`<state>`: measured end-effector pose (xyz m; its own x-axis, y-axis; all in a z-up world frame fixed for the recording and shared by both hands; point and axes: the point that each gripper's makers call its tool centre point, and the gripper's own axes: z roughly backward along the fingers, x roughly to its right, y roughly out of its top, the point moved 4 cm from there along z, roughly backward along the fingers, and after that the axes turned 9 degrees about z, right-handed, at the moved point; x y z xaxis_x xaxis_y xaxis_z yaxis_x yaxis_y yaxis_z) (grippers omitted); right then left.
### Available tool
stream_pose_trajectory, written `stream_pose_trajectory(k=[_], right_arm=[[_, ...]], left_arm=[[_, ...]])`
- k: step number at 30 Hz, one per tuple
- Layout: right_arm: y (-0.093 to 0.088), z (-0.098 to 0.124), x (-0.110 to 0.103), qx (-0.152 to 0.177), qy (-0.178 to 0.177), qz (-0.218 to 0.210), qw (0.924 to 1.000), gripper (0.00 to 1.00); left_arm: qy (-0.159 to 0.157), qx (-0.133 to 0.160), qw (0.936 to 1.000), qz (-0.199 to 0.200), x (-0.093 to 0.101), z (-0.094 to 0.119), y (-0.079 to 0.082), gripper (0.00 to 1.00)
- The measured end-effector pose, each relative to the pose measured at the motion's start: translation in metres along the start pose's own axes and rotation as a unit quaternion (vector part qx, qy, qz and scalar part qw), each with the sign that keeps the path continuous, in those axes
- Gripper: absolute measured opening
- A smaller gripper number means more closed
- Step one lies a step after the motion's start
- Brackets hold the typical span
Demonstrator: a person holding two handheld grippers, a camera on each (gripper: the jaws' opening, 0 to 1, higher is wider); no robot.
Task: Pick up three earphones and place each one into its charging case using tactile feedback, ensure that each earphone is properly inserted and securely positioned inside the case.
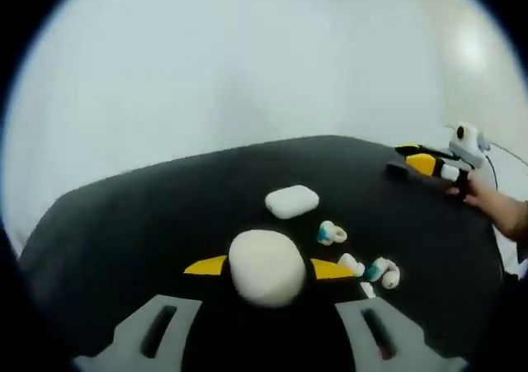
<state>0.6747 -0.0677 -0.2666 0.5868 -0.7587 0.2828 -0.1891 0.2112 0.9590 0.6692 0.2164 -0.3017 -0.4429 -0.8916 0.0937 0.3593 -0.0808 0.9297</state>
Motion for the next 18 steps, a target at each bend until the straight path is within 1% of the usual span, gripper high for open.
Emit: stream_pose_trajectory(k=[2,3,4,6,7,8,9,10,11,12,14,16,17,18], right_arm=[[0.000,0.000,0.000,-0.001,-0.001,0.002,1.0000,0.34],[0.000,0.000,0.000,-0.001,-0.001,0.002,1.0000,0.34],[0.000,0.000,0.000,0.000,-0.002,0.002,1.0000,0.34],[0.000,0.000,0.000,-0.001,-0.002,0.002,1.0000,0.34],[0.000,0.000,0.000,-0.001,-0.002,0.002,1.0000,0.34],[0.000,-0.001,0.000,-0.002,-0.002,0.003,1.0000,0.34],[0.000,-0.001,0.000,-0.002,-0.002,0.005,1.0000,0.34],[0.000,-0.001,-0.001,-0.002,-0.001,0.006,1.0000,0.34],[0.000,-0.001,-0.001,-0.003,0.000,0.006,1.0000,0.34],[-0.001,-0.001,-0.001,-0.004,0.000,0.008,1.0000,0.34],[-0.001,-0.002,0.000,-0.005,0.000,0.008,1.0000,0.34],[-0.001,-0.002,0.000,-0.004,0.000,0.007,1.0000,0.34],[-0.001,-0.002,0.000,-0.005,0.000,0.008,1.0000,0.34],[-0.002,-0.002,0.000,-0.006,0.001,0.008,1.0000,0.34]], left_arm=[[0.000,0.041,0.9988,-0.028,0.007,0.005,0.013,0.33],[-0.011,0.057,0.9979,-0.029,0.012,0.008,0.019,0.33],[-0.026,0.066,0.9971,-0.026,0.018,0.010,0.022,0.33],[-0.082,0.089,0.9924,-0.022,0.039,0.014,0.029,0.34],[-0.108,0.089,0.9897,-0.029,0.052,0.014,0.030,0.34],[-0.132,0.090,0.9860,-0.047,0.063,0.015,0.030,0.34],[-0.149,0.087,0.9841,-0.043,0.074,0.015,0.029,0.34],[-0.169,0.077,0.9816,-0.046,0.084,0.015,0.027,0.34],[-0.192,0.070,0.9771,-0.060,0.094,0.016,0.025,0.34],[-0.204,0.062,0.9751,-0.059,0.103,0.016,0.021,0.34],[-0.227,0.032,0.9698,-0.082,0.116,0.015,0.011,0.34],[-0.236,-0.002,0.9660,-0.106,0.125,0.011,-0.001,0.34],[-0.244,-0.013,0.9624,-0.120,0.131,0.011,-0.006,0.34],[-0.251,-0.021,0.9598,-0.123,0.136,0.010,-0.010,0.34]])
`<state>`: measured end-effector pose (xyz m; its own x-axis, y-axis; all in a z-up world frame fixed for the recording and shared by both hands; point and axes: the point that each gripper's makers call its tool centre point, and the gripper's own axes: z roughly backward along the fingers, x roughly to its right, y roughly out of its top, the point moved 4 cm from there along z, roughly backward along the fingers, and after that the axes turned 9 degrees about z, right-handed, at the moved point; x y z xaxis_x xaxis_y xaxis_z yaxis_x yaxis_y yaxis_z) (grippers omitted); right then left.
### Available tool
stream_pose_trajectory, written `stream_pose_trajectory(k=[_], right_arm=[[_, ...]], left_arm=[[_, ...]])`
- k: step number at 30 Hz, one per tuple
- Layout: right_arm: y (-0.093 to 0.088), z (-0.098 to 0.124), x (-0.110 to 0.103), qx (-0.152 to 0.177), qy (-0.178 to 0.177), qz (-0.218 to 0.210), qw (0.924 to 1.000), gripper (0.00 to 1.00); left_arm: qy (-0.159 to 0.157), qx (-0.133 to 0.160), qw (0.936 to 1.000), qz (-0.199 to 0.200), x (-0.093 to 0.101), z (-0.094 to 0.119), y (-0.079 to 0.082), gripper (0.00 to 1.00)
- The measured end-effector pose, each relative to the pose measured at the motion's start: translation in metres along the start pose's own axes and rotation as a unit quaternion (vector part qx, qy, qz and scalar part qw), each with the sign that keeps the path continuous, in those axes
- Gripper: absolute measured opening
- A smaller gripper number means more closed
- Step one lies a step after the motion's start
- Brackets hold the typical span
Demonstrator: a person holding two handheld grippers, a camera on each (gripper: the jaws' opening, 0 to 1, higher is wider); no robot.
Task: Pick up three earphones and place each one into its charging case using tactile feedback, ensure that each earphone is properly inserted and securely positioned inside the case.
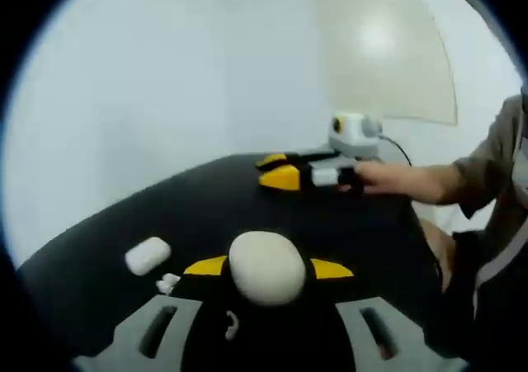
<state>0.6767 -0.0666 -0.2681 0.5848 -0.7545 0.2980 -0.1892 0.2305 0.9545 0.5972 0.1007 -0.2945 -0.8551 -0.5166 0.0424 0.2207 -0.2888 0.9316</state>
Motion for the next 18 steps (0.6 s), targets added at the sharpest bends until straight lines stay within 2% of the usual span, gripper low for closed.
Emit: stream_pose_trajectory(k=[6,8,12,16,18], right_arm=[[0.000,-0.001,-0.007,-0.002,0.018,0.010,0.9998,0.34],[0.000,-0.001,-0.013,-0.003,0.029,0.022,0.9993,0.34],[-0.002,-0.002,-0.022,-0.012,0.042,0.051,0.9978,0.34],[-0.002,-0.003,-0.023,-0.015,0.048,0.058,0.9971,0.34],[-0.003,-0.003,-0.023,-0.016,0.048,0.057,0.9971,0.34]], left_arm=[[-0.003,-0.020,0.9997,-0.013,0.007,-0.010,-0.009,0.34],[-0.004,-0.009,0.9997,-0.020,0.008,-0.010,-0.008,0.35],[-0.013,-0.010,0.9998,-0.009,0.005,-0.007,-0.007,0.35],[-0.013,0.006,0.9999,0.004,0.000,0.000,-0.003,0.33],[-0.016,0.024,0.9994,0.016,-0.003,0.005,0.002,0.31]])
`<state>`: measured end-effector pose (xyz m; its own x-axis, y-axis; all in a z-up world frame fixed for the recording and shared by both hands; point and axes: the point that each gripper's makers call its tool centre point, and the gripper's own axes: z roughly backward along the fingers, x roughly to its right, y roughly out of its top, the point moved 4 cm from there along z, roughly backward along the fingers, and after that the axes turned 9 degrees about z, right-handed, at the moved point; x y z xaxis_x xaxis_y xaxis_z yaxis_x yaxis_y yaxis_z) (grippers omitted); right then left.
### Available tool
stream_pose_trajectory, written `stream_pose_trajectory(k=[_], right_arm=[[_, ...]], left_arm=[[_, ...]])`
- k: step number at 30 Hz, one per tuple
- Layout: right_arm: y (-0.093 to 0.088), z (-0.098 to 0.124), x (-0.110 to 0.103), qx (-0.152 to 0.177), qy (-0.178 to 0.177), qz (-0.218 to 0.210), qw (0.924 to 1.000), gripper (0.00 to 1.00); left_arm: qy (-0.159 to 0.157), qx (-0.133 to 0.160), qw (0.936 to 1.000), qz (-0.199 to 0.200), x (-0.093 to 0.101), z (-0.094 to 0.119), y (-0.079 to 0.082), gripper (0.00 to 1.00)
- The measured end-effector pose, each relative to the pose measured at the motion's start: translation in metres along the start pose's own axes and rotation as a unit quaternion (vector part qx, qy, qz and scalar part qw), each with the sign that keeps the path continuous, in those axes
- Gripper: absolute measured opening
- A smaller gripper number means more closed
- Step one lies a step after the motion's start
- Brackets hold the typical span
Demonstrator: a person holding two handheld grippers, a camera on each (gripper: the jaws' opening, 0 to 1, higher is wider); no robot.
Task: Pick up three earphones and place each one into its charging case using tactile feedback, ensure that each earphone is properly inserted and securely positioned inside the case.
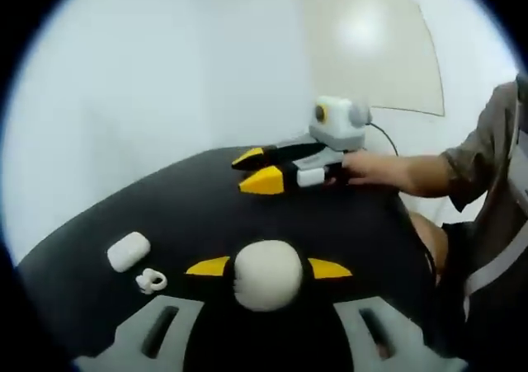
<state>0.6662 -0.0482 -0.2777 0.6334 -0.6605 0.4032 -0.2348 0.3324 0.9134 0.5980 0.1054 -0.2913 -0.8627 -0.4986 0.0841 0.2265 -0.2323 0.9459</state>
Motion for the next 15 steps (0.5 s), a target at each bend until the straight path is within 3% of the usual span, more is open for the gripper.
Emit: stream_pose_trajectory(k=[6,9,11,13,15], right_arm=[[0.006,-0.001,-0.005,-0.002,0.019,-0.020,0.9996,0.34],[0.020,0.003,-0.034,-0.005,0.097,-0.060,0.9935,0.33],[0.030,0.012,-0.068,-0.015,0.178,-0.082,0.9804,0.33],[0.034,0.020,-0.093,-0.025,0.226,-0.090,0.9697,0.33],[0.036,0.026,-0.111,-0.030,0.262,-0.076,0.9616,0.25]], left_arm=[[0.000,0.059,0.9961,0.066,-0.023,0.024,0.016,0.27],[-0.012,0.067,0.9934,0.092,-0.028,0.030,0.016,0.24],[-0.020,0.051,0.9935,0.099,-0.028,0.030,0.011,0.24],[-0.024,0.035,0.9950,0.091,-0.026,0.029,0.007,0.24],[-0.036,0.028,0.9953,0.086,-0.021,0.028,0.005,0.24]])
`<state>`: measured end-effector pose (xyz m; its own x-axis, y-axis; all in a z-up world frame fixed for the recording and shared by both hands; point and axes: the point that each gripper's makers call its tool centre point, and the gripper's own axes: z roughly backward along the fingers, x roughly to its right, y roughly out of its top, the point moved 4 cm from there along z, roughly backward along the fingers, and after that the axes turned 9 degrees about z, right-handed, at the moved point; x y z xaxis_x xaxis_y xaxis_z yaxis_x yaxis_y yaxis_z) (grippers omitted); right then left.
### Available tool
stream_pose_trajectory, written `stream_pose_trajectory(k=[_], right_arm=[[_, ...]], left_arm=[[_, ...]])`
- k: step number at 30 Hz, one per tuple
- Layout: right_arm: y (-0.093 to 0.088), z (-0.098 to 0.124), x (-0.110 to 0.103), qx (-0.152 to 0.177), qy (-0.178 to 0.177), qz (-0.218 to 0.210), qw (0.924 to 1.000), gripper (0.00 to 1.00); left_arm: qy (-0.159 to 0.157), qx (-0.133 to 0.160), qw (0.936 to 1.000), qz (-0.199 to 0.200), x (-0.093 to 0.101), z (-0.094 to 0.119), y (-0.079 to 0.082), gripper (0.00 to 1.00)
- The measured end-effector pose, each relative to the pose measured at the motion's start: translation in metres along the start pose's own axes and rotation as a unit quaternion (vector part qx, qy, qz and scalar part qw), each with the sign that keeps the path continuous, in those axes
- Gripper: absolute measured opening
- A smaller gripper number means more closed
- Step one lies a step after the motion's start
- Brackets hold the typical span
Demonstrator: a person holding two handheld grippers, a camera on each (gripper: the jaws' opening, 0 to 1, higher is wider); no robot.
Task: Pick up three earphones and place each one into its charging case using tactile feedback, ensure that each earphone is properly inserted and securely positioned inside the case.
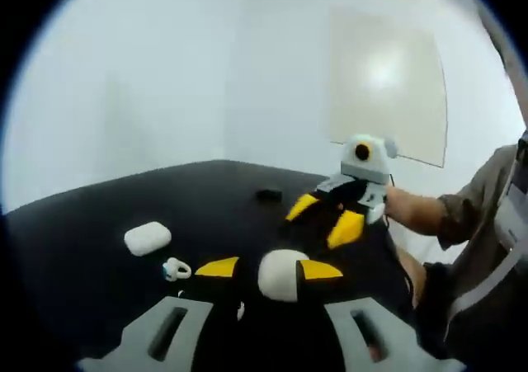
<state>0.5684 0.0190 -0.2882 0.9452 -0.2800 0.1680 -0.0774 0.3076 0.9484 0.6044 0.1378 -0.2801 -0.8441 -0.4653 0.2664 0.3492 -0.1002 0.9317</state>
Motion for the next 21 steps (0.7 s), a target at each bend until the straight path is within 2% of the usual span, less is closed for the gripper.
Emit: stream_pose_trajectory(k=[3,7,10,15,18,21], right_arm=[[-0.003,-0.006,-0.018,-0.016,0.034,0.007,0.9993,0.25],[-0.008,-0.011,-0.015,-0.021,0.043,-0.006,0.9988,0.29],[-0.011,-0.011,-0.010,-0.019,0.035,-0.012,0.9991,0.30],[-0.015,-0.007,0.002,-0.004,0.006,-0.022,0.9997,0.35],[-0.014,-0.007,0.002,0.003,0.004,-0.026,0.9997,0.39],[-0.013,-0.009,0.002,0.009,0.006,-0.027,0.9996,0.41]], left_arm=[[-0.006,-0.015,0.9999,-0.001,0.003,-0.003,-0.007,0.24],[-0.019,-0.039,0.9990,0.003,0.005,-0.008,-0.015,0.24],[-0.020,-0.044,0.9988,-0.001,0.008,-0.008,-0.017,0.25],[-0.029,-0.052,0.9982,0.002,0.011,-0.005,-0.019,0.17],[-0.048,-0.061,0.9970,0.000,0.020,-0.005,-0.023,0.17],[-0.094,-0.084,0.9921,-0.006,0.037,-0.006,-0.031,0.15]])
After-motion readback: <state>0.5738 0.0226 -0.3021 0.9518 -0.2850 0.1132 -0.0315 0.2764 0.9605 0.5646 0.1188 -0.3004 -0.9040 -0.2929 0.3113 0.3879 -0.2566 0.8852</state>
